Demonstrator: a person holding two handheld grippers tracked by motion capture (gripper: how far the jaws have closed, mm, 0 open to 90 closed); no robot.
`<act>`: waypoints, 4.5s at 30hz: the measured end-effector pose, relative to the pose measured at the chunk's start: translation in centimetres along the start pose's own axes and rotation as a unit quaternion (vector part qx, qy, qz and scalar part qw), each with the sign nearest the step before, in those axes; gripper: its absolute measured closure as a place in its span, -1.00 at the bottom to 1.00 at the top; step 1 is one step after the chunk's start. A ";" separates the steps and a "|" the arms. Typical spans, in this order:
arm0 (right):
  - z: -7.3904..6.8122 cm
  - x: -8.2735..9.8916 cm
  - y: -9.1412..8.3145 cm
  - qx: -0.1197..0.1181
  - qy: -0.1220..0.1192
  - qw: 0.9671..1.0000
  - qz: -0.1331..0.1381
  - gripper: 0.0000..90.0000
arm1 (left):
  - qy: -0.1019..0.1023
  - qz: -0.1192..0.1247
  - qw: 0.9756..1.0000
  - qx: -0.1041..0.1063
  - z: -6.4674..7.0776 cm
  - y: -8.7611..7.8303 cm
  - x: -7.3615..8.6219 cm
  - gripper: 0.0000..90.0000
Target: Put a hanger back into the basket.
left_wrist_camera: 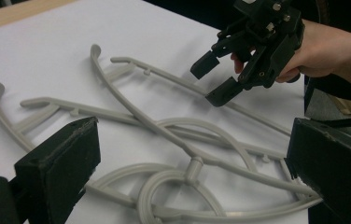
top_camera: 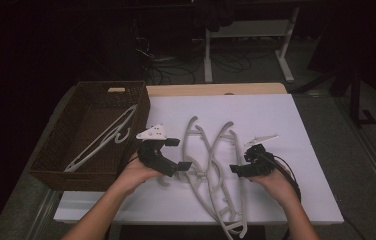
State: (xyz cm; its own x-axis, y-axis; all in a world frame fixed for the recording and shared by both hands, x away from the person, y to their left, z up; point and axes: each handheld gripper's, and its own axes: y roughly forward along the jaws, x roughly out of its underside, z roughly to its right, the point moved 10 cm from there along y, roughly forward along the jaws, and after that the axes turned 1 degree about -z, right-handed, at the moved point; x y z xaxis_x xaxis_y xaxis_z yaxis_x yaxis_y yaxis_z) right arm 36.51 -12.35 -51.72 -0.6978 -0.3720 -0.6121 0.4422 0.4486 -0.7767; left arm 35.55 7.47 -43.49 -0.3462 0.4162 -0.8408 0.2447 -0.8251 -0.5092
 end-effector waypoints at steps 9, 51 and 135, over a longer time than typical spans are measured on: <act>-0.2 0.8 1.0 0.007 0.009 1.000 -0.029 -0.01 | -0.011 -0.011 1.000 0.001 -0.5 0.8 1.2 -0.94; 0.8 -7.7 5.6 -0.006 -0.113 0.993 -0.020 0.75 | -0.017 -0.024 1.000 -0.001 -1.1 1.2 2.0 -0.94; -4.2 -2.7 4.0 -0.040 -0.128 0.990 -0.052 0.76 | -0.015 -0.037 0.999 -0.007 -1.4 1.4 2.6 -0.92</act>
State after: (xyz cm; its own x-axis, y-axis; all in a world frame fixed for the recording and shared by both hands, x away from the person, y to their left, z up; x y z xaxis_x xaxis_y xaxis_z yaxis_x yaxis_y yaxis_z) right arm 37.82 -6.15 -52.50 -0.5664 -0.6089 -0.5554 0.3230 0.4560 -0.8293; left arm 36.25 7.92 -46.62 -0.3911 0.4643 -0.7946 0.2292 -0.7871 -0.5727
